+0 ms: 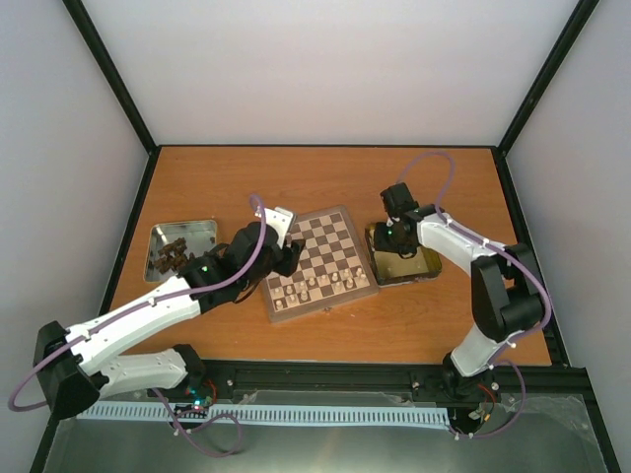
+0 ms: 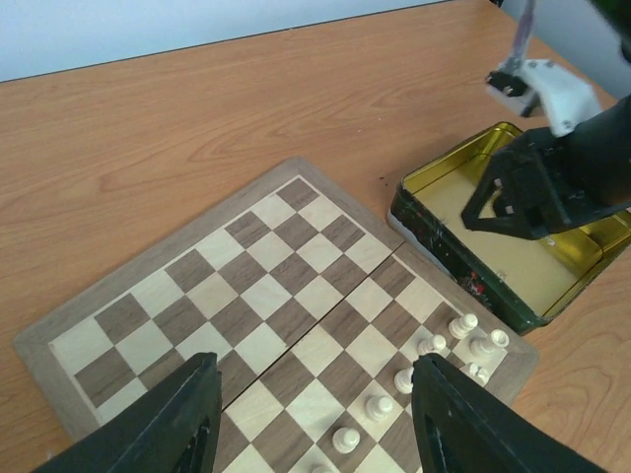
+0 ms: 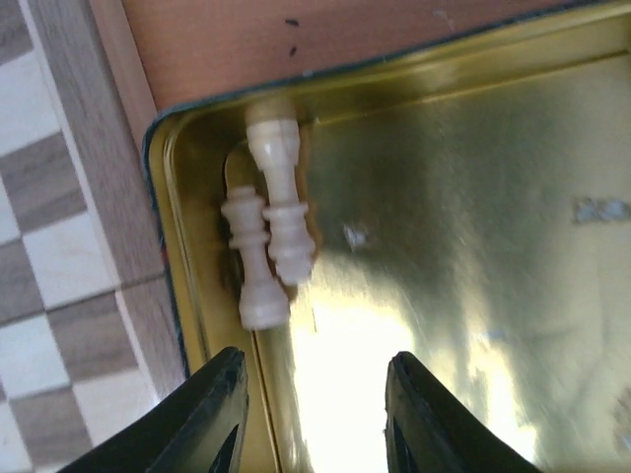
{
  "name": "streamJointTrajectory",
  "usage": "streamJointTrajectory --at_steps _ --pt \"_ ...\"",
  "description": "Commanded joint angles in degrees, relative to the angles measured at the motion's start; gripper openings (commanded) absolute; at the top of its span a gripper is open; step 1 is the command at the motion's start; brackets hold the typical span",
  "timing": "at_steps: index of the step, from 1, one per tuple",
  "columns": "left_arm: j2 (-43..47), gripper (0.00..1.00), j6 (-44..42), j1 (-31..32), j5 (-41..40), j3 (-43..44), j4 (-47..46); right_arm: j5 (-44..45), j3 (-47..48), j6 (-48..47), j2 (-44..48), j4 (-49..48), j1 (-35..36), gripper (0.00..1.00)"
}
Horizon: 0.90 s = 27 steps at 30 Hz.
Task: Set up the chess pieces on the board
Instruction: Pick up the chess piece from the storage box.
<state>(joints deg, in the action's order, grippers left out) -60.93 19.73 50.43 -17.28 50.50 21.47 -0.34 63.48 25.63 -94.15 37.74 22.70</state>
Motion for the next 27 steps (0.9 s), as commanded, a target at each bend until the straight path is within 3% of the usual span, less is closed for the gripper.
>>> streamJointTrajectory --at_steps 1,16,21,27 --pt "-2.7 0.54 2.9 -0.4 1.0 5.0 -1.5 -4.7 -1.4 0.2 -4.0 -14.1 -1.1 0.39" --pt "-7.6 0.53 6.0 -0.3 1.0 8.7 -0.6 -2.4 1.4 -5.0 -12.9 -14.4 -2.4 0.32" --pt "-7.4 0.53 5.4 -0.4 1.0 8.6 -0.8 0.0 2.0 -6.5 -13.8 -14.0 -2.4 0.25" --pt "-5.7 0.54 4.9 -0.3 0.0 7.5 -1.3 1.8 3.8 -8.9 -16.2 -13.1 -2.4 0.26"
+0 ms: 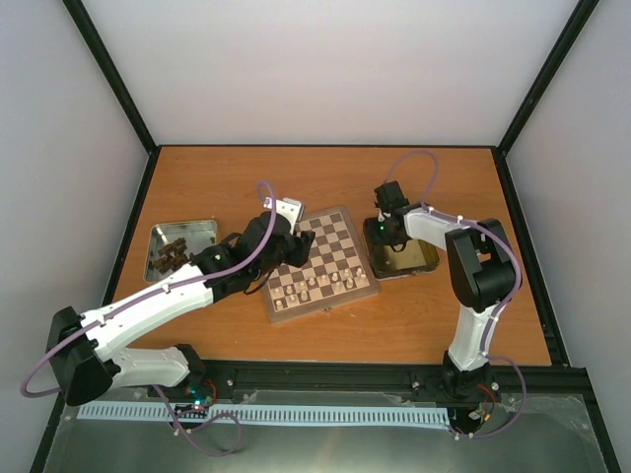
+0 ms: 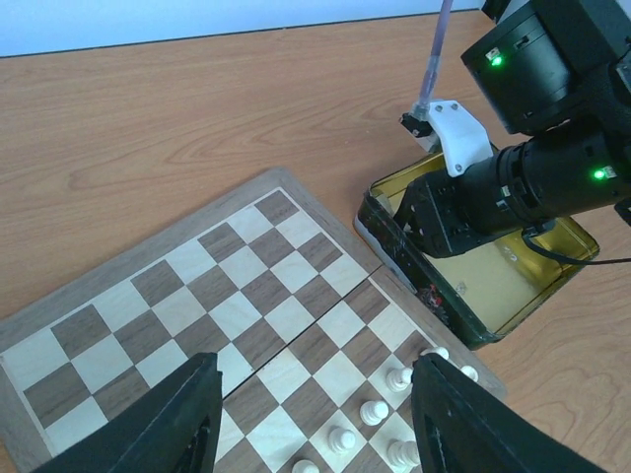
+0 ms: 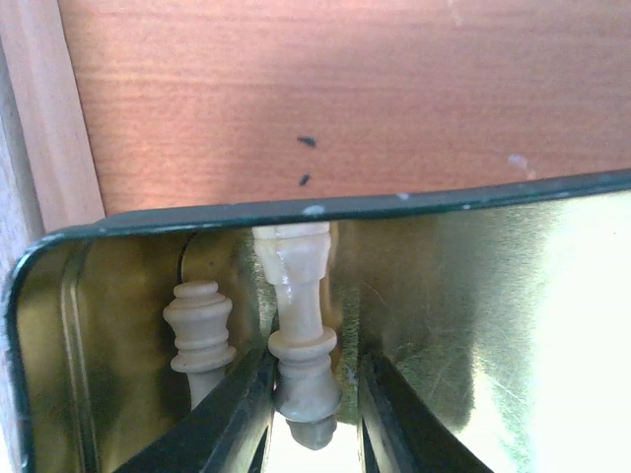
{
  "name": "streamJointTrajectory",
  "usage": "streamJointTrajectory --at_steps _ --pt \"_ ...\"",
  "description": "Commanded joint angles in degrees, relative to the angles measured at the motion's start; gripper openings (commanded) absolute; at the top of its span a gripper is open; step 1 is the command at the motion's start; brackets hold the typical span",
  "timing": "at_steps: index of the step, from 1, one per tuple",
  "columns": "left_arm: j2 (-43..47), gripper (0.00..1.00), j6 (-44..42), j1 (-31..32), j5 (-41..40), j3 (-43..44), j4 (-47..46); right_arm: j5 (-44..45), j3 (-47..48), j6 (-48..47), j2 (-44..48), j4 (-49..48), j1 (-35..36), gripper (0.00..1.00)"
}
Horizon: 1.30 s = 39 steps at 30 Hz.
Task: Set up the chess pieces on the board
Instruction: Pick up the chess piece from the storage box, then place the chess piece on the chessboard.
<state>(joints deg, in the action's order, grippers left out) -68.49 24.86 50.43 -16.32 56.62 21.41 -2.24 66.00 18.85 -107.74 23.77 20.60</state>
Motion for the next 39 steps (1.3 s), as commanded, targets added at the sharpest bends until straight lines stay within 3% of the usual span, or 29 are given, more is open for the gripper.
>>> streamJointTrajectory --at_steps 1,3,8,15,18,25,30,34,39 --pt "2.2 0.54 -0.2 -0.3 -1.2 1.1 -1.3 4.6 1.3 -2.1 -2.7 1.1 -0.3 0.26" --pt "2.9 0.54 -0.2 -0.3 -1.6 0.4 -1.7 6.4 1.1 -2.2 -2.5 1.4 -0.3 0.25" --pt "4.3 0.55 0.0 -0.3 -1.9 -0.9 -2.4 8.2 1.0 -2.9 -1.5 1.7 -0.3 0.08" --pt "5.4 0.57 3.2 -0.4 -0.7 -3.3 -3.3 8.2 -3.3 -2.3 7.6 0.0 -0.3 0.08" --pt "4.4 0.58 7.3 -0.3 6.4 -5.4 -5.5 6.2 -6.5 -2.0 13.0 -0.7 -0.2 0.08" --pt "0.7 0.61 10.8 -1.0 16.9 -4.9 -9.3 -6.1 -13.0 -4.0 26.0 -4.3 0.0 0.08" --pt "0.6 0.70 13.1 -6.2 27.1 -4.0 -13.2 -20.5 -15.5 -6.9 34.1 -5.8 1.2 0.08" --pt "-0.7 0.78 16.0 -11.4 42.0 -4.6 -18.3 -30.5 -16.0 -8.6 37.2 -6.9 3.7 0.09" --pt "-2.9 0.82 18.2 -14.2 49.8 -3.4 -19.1 -37.0 -14.5 -11.1 38.0 -6.1 8.2 0.10"
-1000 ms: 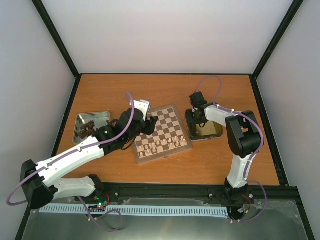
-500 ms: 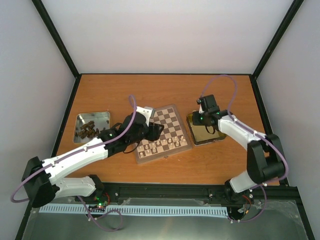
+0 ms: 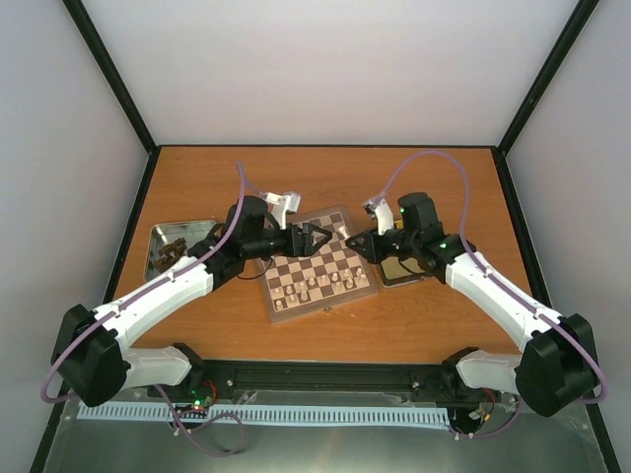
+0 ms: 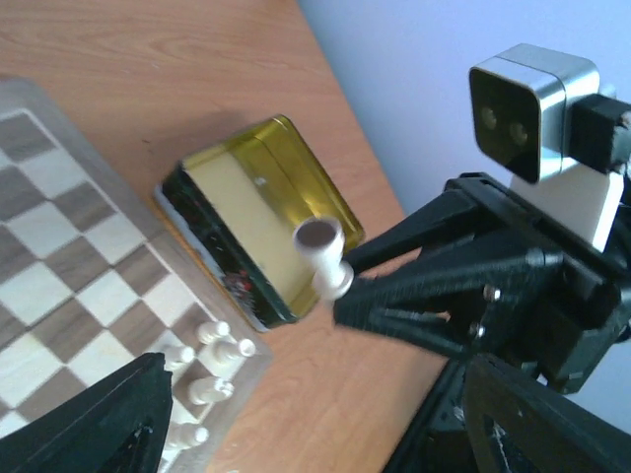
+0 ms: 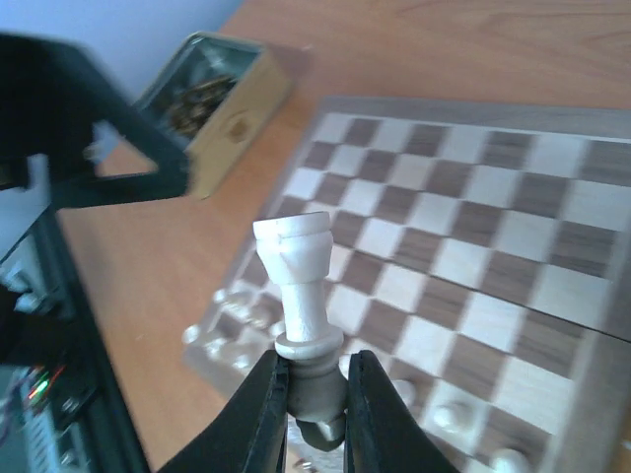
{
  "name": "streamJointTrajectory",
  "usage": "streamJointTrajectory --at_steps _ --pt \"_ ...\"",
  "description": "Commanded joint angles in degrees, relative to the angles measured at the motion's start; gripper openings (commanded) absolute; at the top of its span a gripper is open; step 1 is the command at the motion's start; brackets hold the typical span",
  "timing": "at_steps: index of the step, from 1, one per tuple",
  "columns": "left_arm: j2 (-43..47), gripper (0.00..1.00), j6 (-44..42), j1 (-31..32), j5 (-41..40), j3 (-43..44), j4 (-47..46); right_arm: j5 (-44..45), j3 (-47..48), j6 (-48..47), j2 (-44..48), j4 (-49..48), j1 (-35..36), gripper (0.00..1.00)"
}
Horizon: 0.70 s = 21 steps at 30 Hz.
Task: Set up the chess pieces on the board
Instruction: Place the chess piece on the chessboard.
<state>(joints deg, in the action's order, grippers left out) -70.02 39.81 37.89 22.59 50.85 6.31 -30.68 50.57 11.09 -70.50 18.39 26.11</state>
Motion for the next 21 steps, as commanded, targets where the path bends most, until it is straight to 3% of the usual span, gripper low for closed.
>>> streamJointTrajectory --at_steps 1,5,9,14,21 --pt "-1.5 0.82 3.7 -2.1 11.9 2.2 -4.6 -8.9 1.4 -3.9 0.5 -0.1 3.4 0.10" --pt "-2.5 0.79 4.7 -2.3 14.2 1.4 -6.0 -9.7 3.3 -5.8 -1.0 2.0 5.1 0.10" --pt "-3.5 0.57 5.5 -2.3 13.8 0.7 -6.2 -9.7 4.5 -6.3 -2.2 2.4 5.9 0.10" --pt "-2.7 0.44 5.9 -2.3 9.0 0.5 -5.5 -10.8 4.6 -6.2 -2.0 1.7 6.0 0.11" --pt "-2.7 0.21 7.1 -2.3 10.3 -0.7 -8.2 -12.1 5.5 -5.7 -2.1 0.7 6.2 0.11"
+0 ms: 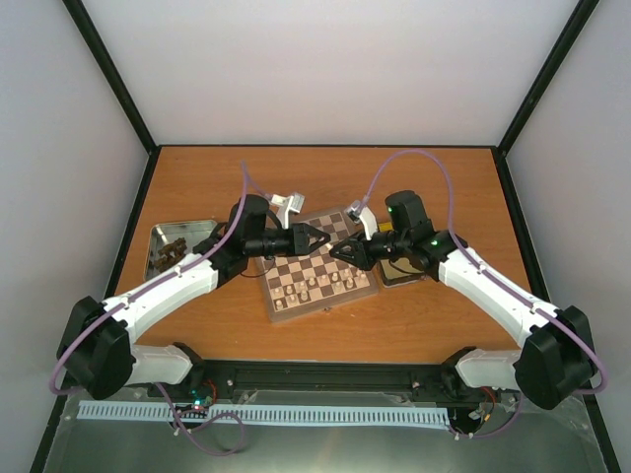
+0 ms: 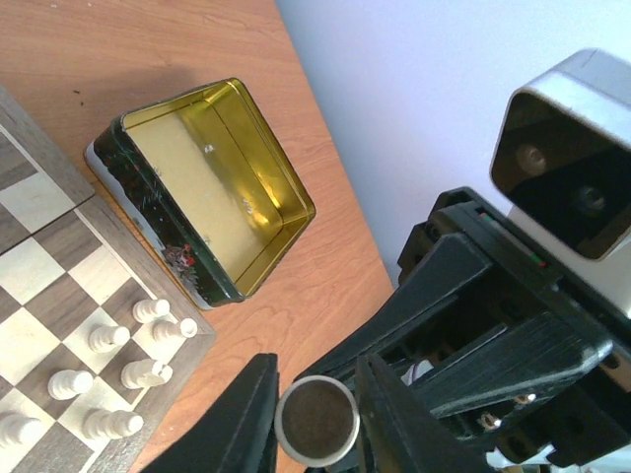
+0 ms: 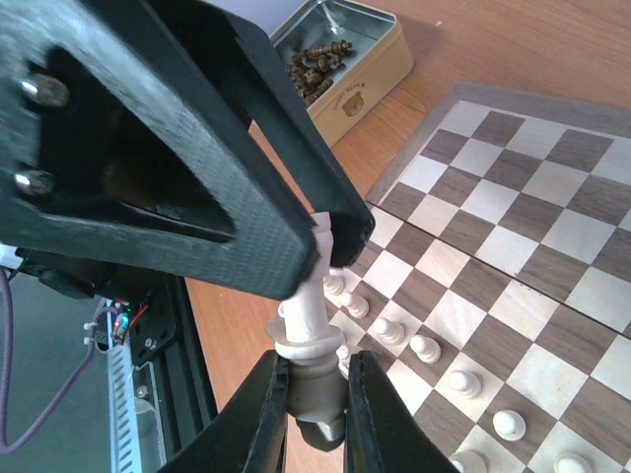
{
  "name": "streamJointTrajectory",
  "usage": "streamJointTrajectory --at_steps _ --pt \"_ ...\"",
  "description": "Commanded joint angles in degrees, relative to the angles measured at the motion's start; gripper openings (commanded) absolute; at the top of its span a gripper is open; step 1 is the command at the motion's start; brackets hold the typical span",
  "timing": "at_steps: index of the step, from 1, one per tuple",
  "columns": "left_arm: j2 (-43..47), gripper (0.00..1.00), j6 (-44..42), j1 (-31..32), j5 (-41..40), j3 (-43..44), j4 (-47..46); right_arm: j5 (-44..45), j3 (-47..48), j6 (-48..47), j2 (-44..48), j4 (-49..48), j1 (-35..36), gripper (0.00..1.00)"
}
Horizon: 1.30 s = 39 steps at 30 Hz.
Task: Set up the chess pieces on the board
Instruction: Place the chess piece on the chessboard.
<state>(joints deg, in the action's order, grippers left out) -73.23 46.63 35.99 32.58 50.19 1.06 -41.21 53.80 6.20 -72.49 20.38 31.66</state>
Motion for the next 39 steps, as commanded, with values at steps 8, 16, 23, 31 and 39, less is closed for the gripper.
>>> streamJointTrajectory --at_steps 8,16,23,31,39 --pt "3.2 0.12 1.9 -0.4 0.9 -0.9 -4.3 0.0 1.9 5.8 1.7 -7.1 0.7 0.31" --pt "8.9 0.13 8.0 -0.4 -2.4 -0.9 -7.8 -0.1 -9.7 37.0 5.7 -36.0 1.5 0.54" --pt "10.8 0.13 15.5 -0.4 -4.6 -0.7 -12.7 6.9 -12.6 50.1 8.5 -47.4 4.8 0.42" --pt "12.1 0.13 17.5 -0.4 -6.0 -1.5 -14.4 10.8 -13.4 53.6 10.9 -49.7 5.7 0.35" --pt "12.0 0.14 18.1 -0.4 -6.3 -2.1 -15.2 10.0 -13.3 55.7 9.6 -51.3 6.5 0.28"
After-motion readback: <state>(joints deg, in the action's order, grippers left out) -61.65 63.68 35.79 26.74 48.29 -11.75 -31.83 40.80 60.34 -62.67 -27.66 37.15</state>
